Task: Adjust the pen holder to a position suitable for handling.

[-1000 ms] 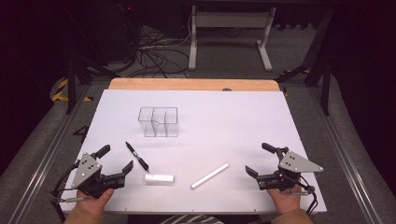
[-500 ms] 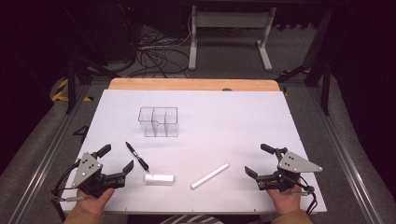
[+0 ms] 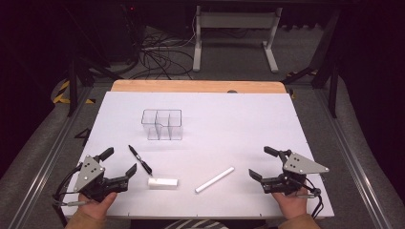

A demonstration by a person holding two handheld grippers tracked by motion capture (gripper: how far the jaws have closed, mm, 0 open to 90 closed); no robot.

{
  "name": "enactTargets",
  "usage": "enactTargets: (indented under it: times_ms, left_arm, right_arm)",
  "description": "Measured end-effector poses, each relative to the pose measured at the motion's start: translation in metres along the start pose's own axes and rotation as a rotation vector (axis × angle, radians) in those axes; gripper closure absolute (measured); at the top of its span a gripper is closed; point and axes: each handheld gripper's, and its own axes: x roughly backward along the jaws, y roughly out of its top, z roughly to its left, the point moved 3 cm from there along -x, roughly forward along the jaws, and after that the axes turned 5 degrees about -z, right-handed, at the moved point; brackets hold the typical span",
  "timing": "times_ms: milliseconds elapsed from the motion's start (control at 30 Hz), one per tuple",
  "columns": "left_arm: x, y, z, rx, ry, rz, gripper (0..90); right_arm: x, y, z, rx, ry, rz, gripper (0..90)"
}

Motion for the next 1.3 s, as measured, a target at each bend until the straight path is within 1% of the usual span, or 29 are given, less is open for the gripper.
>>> enactTargets:
  times_ms: [133,233,400,567,767,1067,1133,1300]
  left_arm:
    - [0.0,0.0,0.001,0.006,-0.004,0.0,8.8]
    - [0.0,0.0,0.001,0.006,-0.004,-0.002,8.8]
    - [0.0,0.0,0.001,0.007,-0.006,-0.003,8.8]
    - [0.0,0.0,0.0,0.004,-0.007,-0.002,8.8]
    - [0.0,0.0,0.001,0.004,-0.006,-0.002,8.8]
    - [0.0,0.0,0.0,0.002,-0.007,-0.002,8.8]
    - [0.0,0.0,0.0,0.002,-0.007,-0.002,8.8]
    - [0.0,-0.001,0.001,0.004,-0.005,0.002,8.8]
  right_arm:
    - [-0.004,0.002,0.001,-0.006,0.01,0.016,8.3]
    - [-0.007,0.004,0.001,0.0,0.015,0.024,8.3]
    - [-0.013,0.007,0.001,-0.003,0.028,0.037,8.3]
    - [-0.02,0.014,0.003,0.008,0.049,0.039,8.2]
    - [-0.026,0.019,0.003,0.018,0.063,0.043,8.2]
    - [-0.031,0.025,0.005,0.034,0.074,0.047,8.0]
    - [-0.032,0.027,0.006,0.045,0.077,0.05,7.9]
    - [-0.033,0.029,0.006,0.049,0.081,0.047,7.8]
